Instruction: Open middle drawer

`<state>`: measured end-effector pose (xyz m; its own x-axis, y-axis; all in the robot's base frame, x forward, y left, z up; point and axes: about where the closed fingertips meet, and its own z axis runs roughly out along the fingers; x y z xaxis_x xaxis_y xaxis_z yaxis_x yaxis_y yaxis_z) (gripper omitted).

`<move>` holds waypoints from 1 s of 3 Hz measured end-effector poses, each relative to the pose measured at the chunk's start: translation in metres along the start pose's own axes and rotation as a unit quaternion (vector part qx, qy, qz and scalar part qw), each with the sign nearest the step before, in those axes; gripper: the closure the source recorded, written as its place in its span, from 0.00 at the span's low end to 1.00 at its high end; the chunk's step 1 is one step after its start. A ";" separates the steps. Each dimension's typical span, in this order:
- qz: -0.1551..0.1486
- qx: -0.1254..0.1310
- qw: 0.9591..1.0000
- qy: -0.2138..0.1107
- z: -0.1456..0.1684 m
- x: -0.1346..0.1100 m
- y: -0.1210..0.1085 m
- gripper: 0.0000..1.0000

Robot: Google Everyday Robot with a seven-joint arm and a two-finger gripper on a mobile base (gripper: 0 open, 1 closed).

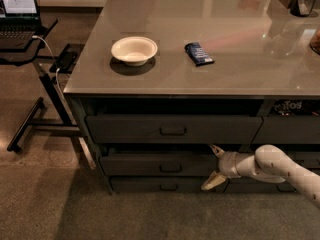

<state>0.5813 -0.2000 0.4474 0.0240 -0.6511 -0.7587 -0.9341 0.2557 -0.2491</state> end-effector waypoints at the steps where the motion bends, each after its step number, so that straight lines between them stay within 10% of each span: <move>1: -0.021 0.009 1.000 0.015 0.014 0.009 -0.014 0.00; 3: -0.038 0.014 0.998 0.045 0.032 0.038 -0.027 0.00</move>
Offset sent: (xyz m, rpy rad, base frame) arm 0.0472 -0.0127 -0.0362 -0.1277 -0.0668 -0.0094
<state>0.6190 -0.2085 0.4061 0.0617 -0.7310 -0.6795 -0.9206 0.2214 -0.3217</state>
